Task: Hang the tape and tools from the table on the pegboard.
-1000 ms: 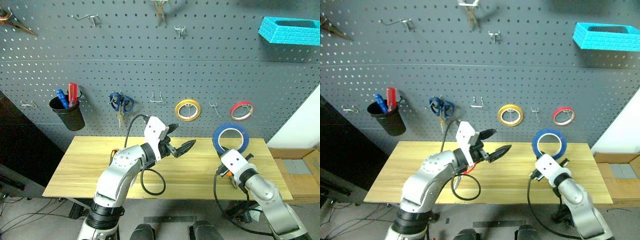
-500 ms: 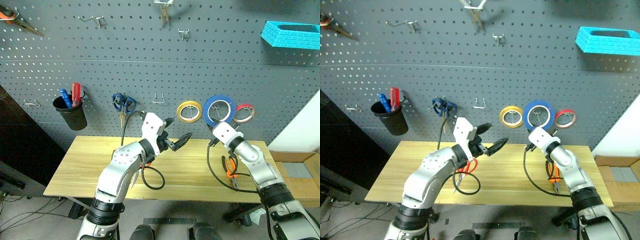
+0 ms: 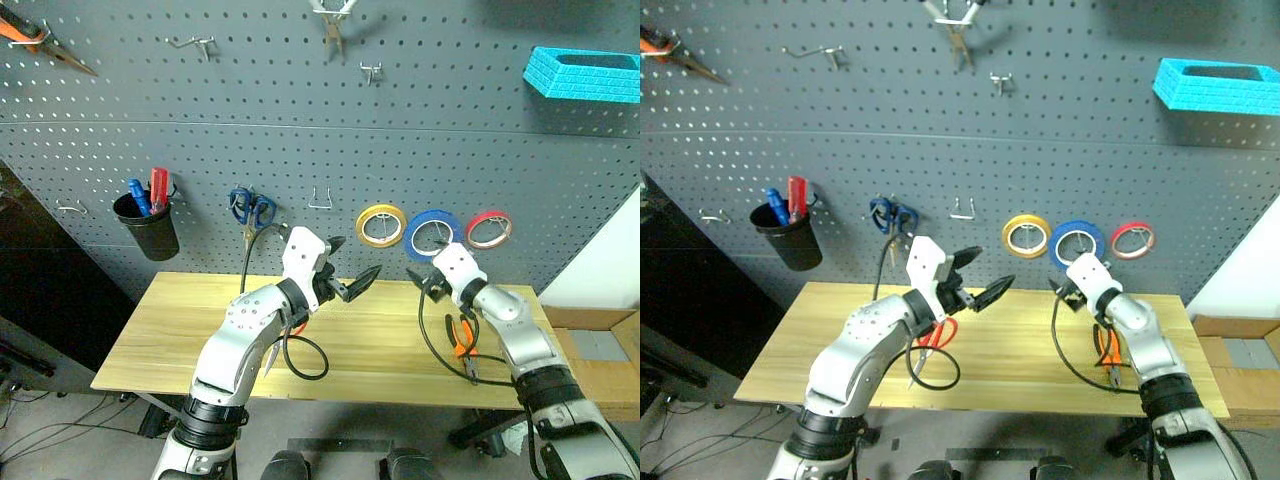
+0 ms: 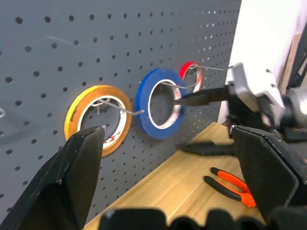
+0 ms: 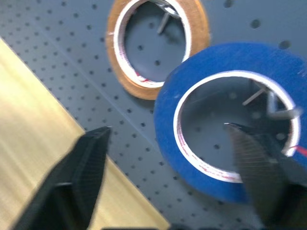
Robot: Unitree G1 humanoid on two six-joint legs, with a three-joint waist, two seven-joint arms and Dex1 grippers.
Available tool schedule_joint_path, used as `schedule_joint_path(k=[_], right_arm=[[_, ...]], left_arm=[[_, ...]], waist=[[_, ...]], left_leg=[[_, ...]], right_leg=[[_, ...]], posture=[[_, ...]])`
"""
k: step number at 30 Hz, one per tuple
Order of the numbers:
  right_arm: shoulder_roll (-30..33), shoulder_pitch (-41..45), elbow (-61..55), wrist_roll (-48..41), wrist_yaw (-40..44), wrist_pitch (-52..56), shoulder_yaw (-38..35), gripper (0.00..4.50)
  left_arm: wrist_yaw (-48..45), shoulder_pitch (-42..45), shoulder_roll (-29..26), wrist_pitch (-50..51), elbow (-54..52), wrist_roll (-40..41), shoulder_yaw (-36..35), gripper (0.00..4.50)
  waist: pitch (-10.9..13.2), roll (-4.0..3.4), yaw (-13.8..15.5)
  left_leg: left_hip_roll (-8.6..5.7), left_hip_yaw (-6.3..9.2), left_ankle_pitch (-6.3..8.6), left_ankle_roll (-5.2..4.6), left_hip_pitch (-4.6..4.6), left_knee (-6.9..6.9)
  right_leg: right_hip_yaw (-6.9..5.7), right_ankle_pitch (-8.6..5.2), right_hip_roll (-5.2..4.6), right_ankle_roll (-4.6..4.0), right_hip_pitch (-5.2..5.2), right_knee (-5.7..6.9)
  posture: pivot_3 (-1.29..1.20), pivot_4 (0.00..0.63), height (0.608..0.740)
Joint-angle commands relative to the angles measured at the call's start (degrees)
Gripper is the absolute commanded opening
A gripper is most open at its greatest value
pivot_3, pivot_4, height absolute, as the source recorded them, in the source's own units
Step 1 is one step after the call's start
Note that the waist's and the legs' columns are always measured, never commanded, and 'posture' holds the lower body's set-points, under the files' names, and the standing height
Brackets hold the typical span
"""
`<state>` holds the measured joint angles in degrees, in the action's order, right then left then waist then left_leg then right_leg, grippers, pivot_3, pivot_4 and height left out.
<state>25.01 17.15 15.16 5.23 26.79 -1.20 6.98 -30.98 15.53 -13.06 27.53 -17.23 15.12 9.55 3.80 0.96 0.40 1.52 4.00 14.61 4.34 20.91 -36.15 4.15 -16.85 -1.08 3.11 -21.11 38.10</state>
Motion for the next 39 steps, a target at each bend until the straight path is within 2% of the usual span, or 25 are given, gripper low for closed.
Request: schedule_joint_path(k=[1, 3, 6, 11, 15, 17, 19, 23, 25, 32, 39], right_arm=[[0.89, -6.67, -12.00, -1.04, 0.59, 10.42, -1.48, 4.43], [-0.11, -10.78, -18.92, -3.39, 0.89, 23.72, -2.60, 4.43], [-2.59, -10.42, -23.81, -6.66, -0.66, 39.70, -4.92, 4.43], [-5.13, -1.54, -16.18, -7.49, -6.10, 52.06, -9.21, 4.43], [-3.32, 4.66, -7.00, -7.44, -6.59, 53.20, -10.29, 4.43], [-2.96, 7.15, -2.66, -8.04, -6.89, 54.08, -11.39, 4.43], [-2.44, 9.18, 1.28, -7.89, -7.17, 53.84, -11.64, 4.43], [-1.70, 11.60, 5.79, -7.95, -7.38, 54.61, -11.46, 4.43], [-1.02, 12.28, 8.60, -7.00, -7.99, 53.82, -10.70, 4.43], [-1.97, 13.75, 14.70, -7.89, -9.39, 54.94, -11.80, 4.43], [-2.71, 18.00, 22.97, -9.59, -11.86, 54.31, -15.23, 4.43]], left_arm=[[-2.05, -3.29, -1.62, -2.11, -0.80, -0.88, 2.82, 4.50], [-3.29, -6.44, -2.90, -2.98, -0.95, -1.26, 4.42, 4.50], [-4.18, -9.76, -4.21, -5.11, 0.23, -2.54, 6.43, 4.50], [-5.11, -11.60, -4.55, -8.18, 4.18, -5.39, 10.22, 4.50], [-4.16, -9.44, -1.75, -6.65, 4.49, -5.41, 11.52, 4.50], [-3.91, -8.17, -0.70, -6.80, 5.01, -6.23, 12.51, 4.50], [-3.31, -6.58, 0.80, -6.46, 5.06, -6.52, 13.03, 4.50], [-2.41, -5.25, 2.49, -4.37, 3.58, -6.04, 12.73, 4.50], [-2.34, -5.47, 2.39, -3.60, 2.64, -5.93, 12.58, 4.50], [-1.48, -8.38, 1.35, -1.23, -1.41, -5.60, 12.49, 4.50], [0.06, -7.95, 3.02, 0.90, -2.40, -4.37, 11.37, 4.50]], waist=[[-0.12, -0.05, 0.19], [-0.22, -0.15, 0.22], [-0.06, -0.20, -0.27], [1.31, -0.28, -0.97], [3.07, -0.23, -1.04], [3.92, -0.26, -1.04], [4.61, -0.33, -1.06], [5.76, -0.36, -1.44], [6.25, -0.42, -1.74], [8.36, -0.34, -1.94], [8.71, 0.02, -1.99]], left_leg=[[-0.02, -0.01, 0.00, 0.00, 0.04, 0.01], [-0.01, 0.00, 0.00, 0.00, 0.01, 0.01], [0.01, 0.00, 0.00, -0.01, -0.04, -0.01], [0.04, -0.05, -0.16, -0.24, -0.14, -0.12], [0.01, -0.01, -0.26, -0.42, -0.07, -0.20], [0.00, 0.00, -0.25, -0.42, -0.02, -0.19], [-0.01, 0.00, -0.25, -0.43, 0.25, -0.16], [-0.02, 0.06, -0.08, -0.72, 0.77, -0.15], [-0.01, 0.08, -0.02, -0.83, 1.02, -0.15], [-0.03, 0.14, 0.01, -0.89, 1.06, -0.20], [-0.03, 0.21, 0.01, -0.89, 1.03, -0.28]], right_leg=[[0.01, 0.00, -0.01, 0.00, -0.04, 0.00], [0.01, -0.01, 0.00, -0.01, -0.02, 0.01], [0.04, -0.03, 0.03, -0.04, -0.03, 0.07], [0.10, -0.21, 0.08, -0.13, 0.05, 0.07], [0.08, -0.16, 0.08, -0.09, 0.14, 0.05], [0.08, 0.03, 0.08, 0.26, 0.15, 0.01], [0.09, 0.20, 0.08, -0.01, -0.08, -0.03], [0.03, 0.20, 0.04, -0.02, -0.53, -0.05], [0.02, 0.19, 0.03, -0.04, -0.76, -0.02], [-0.02, 0.18, 0.00, -0.05, -0.77, 0.00], [-0.07, 0.18, 0.00, -0.04, -0.66, 0.00]], posture=[[0.10, 0.000, 0.740], [0.08, 0.019, 0.740], [0.05, 0.059, 0.740], [0.04, 0.122, 0.740], [0.04, 0.169, 0.740], [0.05, 0.188, 0.740], [0.05, 0.205, 0.740], [0.07, 0.233, 0.740], [0.07, 0.238, 0.740], [0.09, 0.254, 0.740], [0.11, 0.255, 0.740]])
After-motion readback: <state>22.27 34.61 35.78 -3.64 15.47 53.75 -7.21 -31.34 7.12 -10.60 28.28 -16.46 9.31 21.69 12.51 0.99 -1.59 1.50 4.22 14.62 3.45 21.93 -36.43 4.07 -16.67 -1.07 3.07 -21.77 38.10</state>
